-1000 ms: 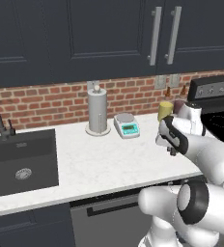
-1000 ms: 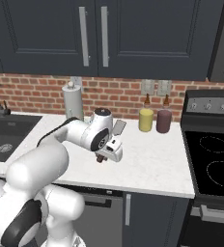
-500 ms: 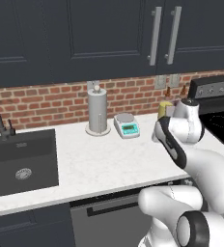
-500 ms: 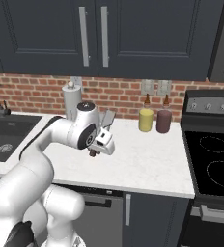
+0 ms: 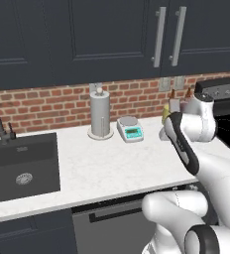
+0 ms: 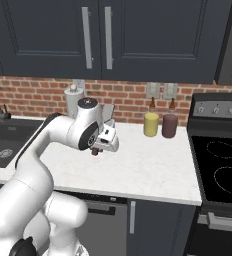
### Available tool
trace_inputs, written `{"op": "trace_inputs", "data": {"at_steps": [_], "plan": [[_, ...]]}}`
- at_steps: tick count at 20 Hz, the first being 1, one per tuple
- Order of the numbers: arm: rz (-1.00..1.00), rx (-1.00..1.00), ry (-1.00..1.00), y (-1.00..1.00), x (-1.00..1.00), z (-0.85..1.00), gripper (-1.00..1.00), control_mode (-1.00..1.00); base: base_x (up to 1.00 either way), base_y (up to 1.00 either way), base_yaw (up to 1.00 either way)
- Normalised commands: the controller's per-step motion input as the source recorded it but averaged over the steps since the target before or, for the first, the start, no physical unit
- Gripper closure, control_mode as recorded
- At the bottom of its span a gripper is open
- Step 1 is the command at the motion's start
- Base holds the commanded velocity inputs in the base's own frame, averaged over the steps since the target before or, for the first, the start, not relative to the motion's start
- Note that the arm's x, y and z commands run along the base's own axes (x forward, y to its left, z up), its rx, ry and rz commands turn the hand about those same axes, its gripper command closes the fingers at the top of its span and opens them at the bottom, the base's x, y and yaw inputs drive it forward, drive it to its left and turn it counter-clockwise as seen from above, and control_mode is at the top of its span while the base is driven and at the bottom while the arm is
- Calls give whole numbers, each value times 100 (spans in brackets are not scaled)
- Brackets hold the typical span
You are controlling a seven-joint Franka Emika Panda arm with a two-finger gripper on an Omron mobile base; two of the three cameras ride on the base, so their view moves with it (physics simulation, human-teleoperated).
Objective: Put the garlic and mushroom in the pot. Retrieve the spatula and lightly stir the vegetables in the pot.
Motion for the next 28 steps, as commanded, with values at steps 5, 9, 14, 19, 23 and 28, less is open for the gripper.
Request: {"op": "trace_inputs", "data": {"at_steps": [5,9,14,19,23,28], "plan": [[13,0,-16,-3,-15,27,100,-100,0,0,0],[12,0,-1,5,0,0,100,-100,0,0,0],[12,-1,0,16,0,0,100,-100,0,0,0],[13,0,-5,7,-8,8,100,-100,0,0,0],[11,-1,-8,12,-21,33,100,-100,0,0,0],[8,-5,-1,32,-12,35,100,-100,0,0,0]]}}
